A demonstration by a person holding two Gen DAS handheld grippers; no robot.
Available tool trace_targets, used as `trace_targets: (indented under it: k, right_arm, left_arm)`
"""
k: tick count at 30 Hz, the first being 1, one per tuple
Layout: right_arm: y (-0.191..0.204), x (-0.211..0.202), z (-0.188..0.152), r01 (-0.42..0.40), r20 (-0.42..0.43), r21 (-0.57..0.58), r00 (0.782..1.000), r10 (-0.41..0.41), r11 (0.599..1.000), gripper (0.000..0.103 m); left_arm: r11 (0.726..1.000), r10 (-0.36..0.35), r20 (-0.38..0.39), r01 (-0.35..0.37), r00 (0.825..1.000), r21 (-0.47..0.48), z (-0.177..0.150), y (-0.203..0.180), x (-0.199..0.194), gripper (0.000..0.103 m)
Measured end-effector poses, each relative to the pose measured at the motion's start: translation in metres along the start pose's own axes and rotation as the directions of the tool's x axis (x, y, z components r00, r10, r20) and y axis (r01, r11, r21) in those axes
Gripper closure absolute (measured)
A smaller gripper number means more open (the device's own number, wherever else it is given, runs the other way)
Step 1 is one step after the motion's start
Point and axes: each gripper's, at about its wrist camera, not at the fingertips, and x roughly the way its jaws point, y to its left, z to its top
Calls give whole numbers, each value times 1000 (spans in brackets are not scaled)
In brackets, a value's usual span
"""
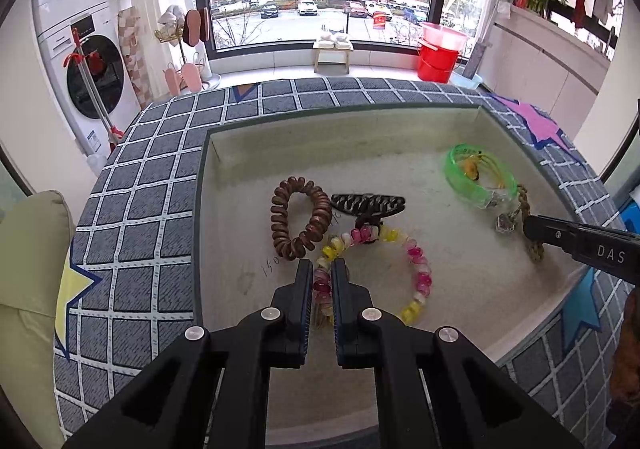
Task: Organize jewelry
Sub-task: 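Carry the braided bracelet into the tray and open the right tool while the left tool carries the bead bracelet, then lower the bead bracelet into the tray and open the left tool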
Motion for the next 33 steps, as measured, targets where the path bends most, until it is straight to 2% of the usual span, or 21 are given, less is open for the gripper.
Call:
trace_targets:
  k: [10, 14, 17, 18, 20, 21, 22, 33]
  right_arm:
    - [5, 1, -1, 13, 7, -16, 1000, -13, 1000, 90]
    - [2, 0, -2, -11, -7, 6, 1000, 11, 1000, 88]
    - [1, -4, -3, -45, -5, 20, 999, 45, 999, 79]
    - [2, -6, -3, -63, -1, 26, 998, 63, 998, 73]
    - [5, -10, -2, -86, 8, 27, 996, 86, 996, 55]
    - [7, -13, -2, -82, 20, 24, 996, 82, 996, 39]
    - [8, -17, -2, -77, 38, 22, 996, 76, 997, 33]
    - [0, -54, -4, -99, 102, 53, 990, 94, 994, 33]
  left_arm:
    - [997, 53, -2, -53, 999, 64, -2, -15, 6, 79]
    - [998, 49, 2, -49, 999, 43, -1, -13, 2, 79]
    - [998, 50, 16, -50, 999, 28, 0, -11, -4, 79]
    - [998, 51, 20, -52, 999, 26, 0, -10, -5, 79]
    - [998, 54, 27, -55, 998, 24, 0, -10, -8, 79]
    - [998, 54, 29, -55, 998, 26, 1, -11, -9, 79]
    - [998, 56, 29, -57, 998, 30, 1, -12, -9, 79]
    - [994, 85, 27, -87, 996, 69, 5, -23, -5, 79]
